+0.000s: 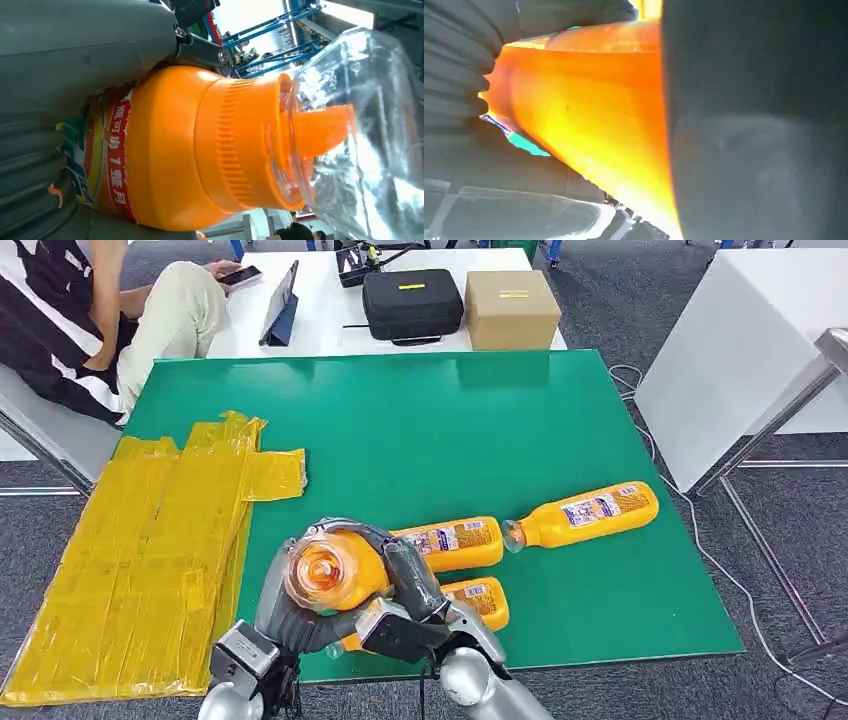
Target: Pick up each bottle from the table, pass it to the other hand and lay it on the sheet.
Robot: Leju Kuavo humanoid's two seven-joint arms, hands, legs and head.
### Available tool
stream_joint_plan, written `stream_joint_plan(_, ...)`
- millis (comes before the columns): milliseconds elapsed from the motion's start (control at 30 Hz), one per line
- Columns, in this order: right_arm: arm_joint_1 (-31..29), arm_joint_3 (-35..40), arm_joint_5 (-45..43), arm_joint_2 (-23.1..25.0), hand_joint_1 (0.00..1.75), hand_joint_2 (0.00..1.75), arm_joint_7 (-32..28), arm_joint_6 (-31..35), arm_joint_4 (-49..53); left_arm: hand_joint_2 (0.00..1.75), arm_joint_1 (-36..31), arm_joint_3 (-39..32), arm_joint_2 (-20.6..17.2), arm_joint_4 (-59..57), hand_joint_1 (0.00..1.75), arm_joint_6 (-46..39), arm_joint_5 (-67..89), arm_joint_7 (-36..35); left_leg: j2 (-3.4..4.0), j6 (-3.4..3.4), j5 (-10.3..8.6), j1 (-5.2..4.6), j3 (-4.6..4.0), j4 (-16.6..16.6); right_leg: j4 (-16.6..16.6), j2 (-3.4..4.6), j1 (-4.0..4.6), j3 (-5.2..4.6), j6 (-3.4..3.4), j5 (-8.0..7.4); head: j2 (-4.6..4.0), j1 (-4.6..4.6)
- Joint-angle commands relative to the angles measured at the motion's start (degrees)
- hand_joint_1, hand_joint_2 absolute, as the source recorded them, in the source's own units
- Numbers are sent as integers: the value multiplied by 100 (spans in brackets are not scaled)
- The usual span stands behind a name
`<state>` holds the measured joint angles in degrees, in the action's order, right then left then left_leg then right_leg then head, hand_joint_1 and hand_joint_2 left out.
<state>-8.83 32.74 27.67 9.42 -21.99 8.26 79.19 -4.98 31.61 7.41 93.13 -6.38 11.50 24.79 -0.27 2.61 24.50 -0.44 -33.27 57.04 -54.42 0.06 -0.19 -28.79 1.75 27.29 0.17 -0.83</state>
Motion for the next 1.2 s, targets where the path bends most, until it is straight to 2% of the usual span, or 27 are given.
stream_joint_plan(33, -106, -121, -20, -64, 175, 175, -8, -7, -32, 175, -199, 214, -153, -262, 175, 23, -31, -22, -5, -11, 2, 2, 11, -4, 6, -7, 1, 14, -2, 3, 0, -2)
stream_joint_plan(167, -107, -143, 17, -91, 175, 175, -52, 133, 55, 175, -214, 195, -172, -238, 175, -18, -83, -33, -6, -15, 3, 2, 15, -4, 7, -8, 1, 19, -3, 4, 0, -2)
stream_joint_plan(200, -77, -167, 24, -84, 0, 175, -74, 241, 123, 175, -201, 165, -173, -220, 175, -40, -101, -33, -4, -13, 2, 1, 12, -4, 6, -6, 0, 15, -2, 4, 0, -2)
stream_joint_plan(367, 42, -222, 14, -239, 0, 175, -170, 703, 436, 175, -111, 42, -149, -239, 175, -82, -97, -36, -6, -26, 9, 2, 31, -6, 9, -10, 1, 36, -5, 11, 0, -2)
stream_joint_plan(433, 218, -294, 351, -307, 0, 175, -225, 1209, 753, 175, -15, -63, -131, -255, 175, -131, -84, 11, -7, -13, 2, 1, 13, -6, 9, -9, 0, 18, -2, 4, 0, -2)
stream_joint_plan(533, 422, -390, 623, -360, 0, 175, -221, 1626, 1087, 175, 98, -225, -72, -242, 175, -178, -46, 67, -11, -13, 3, -1, 17, -8, 11, -12, -2, 22, -2, 6, 0, -2)
stream_joint_plan(633, 532, -444, 689, -385, 0, 175, -208, 1821, 1279, 175, 223, -353, -39, -170, 175, -209, 12, 72, 2, -16, 10, 0, 25, -8, 13, 0, 0, 29, -3, 7, 0, -2)
stream_joint_plan(800, 673, -580, 1410, -442, 0, 175, -3, 2443, 1561, 175, 554, -781, 29, -137, 175, -423, 184, 77, 14, -15, 6, -2, 20, -9, 10, 12, -2, 18, -3, 1, 0, -2)
stream_joint_plan(1200, 695, -595, 1428, -464, 0, 175, 15, 2446, 1615, 175, 584, -814, 10, -152, 175, -435, 191, 88, -2, -12, 5, -1, 17, -7, 8, -2, -2, 18, -1, 4, 0, 0)
